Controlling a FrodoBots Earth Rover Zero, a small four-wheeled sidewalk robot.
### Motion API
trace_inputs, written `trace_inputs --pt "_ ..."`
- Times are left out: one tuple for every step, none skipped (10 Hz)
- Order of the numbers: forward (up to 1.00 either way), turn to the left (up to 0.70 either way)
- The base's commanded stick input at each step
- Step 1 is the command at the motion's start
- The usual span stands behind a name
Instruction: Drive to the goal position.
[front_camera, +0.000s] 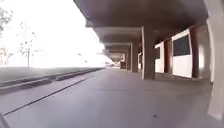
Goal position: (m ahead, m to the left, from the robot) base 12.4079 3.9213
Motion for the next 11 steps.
trace_inputs --pt "0.70 0.00" --pt "0.70 0.00" --pt "0.70 0.00" --pt "0.70 0.00" --pt "0.70 0.00" --pt "0.70 0.00" --pt "0.70 0.00" --pt "0.70 0.00" --pt "0.70 0.00" --pt "0.70 0.00" --pt "0.70 0.00"
